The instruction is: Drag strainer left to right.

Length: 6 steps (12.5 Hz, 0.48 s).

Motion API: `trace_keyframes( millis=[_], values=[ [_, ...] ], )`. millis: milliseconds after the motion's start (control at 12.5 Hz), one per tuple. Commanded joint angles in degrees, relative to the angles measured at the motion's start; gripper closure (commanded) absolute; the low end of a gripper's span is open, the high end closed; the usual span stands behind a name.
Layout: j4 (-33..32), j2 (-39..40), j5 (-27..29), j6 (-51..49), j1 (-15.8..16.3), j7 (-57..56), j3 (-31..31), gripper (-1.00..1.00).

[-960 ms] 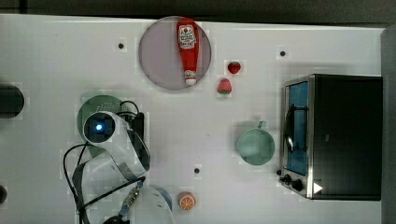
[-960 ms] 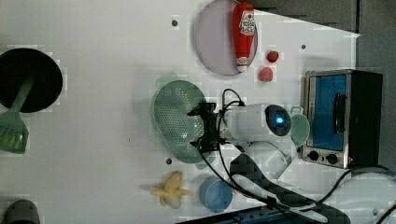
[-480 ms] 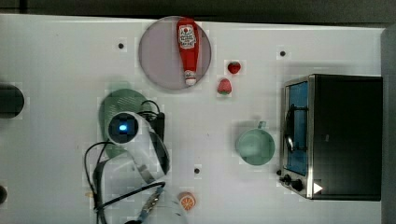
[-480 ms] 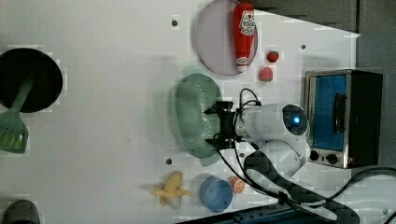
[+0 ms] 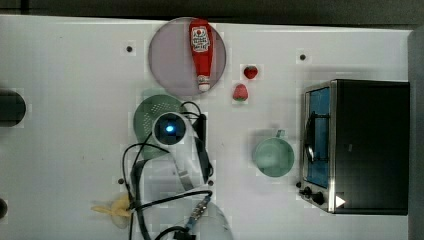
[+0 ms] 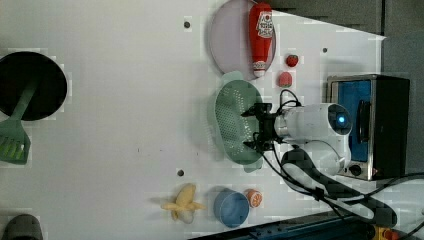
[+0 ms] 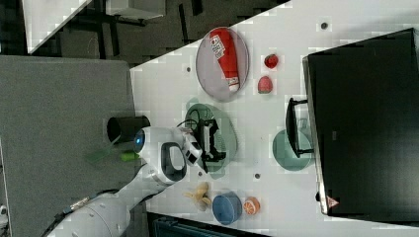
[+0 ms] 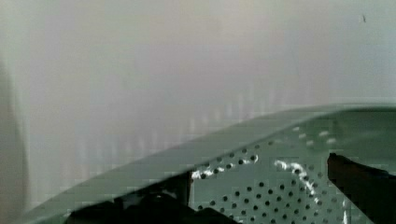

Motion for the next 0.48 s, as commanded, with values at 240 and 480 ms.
trace_keyframes(
  millis=[240, 480],
  values=[
    [-1.4, -3.2, 0.9, -0.2, -3.8, -12.9, -3.4, -1.0],
    [-1.5, -3.2, 0.9, -0.1, -5.0, -15.1, -6.3, -1.0]
  ],
)
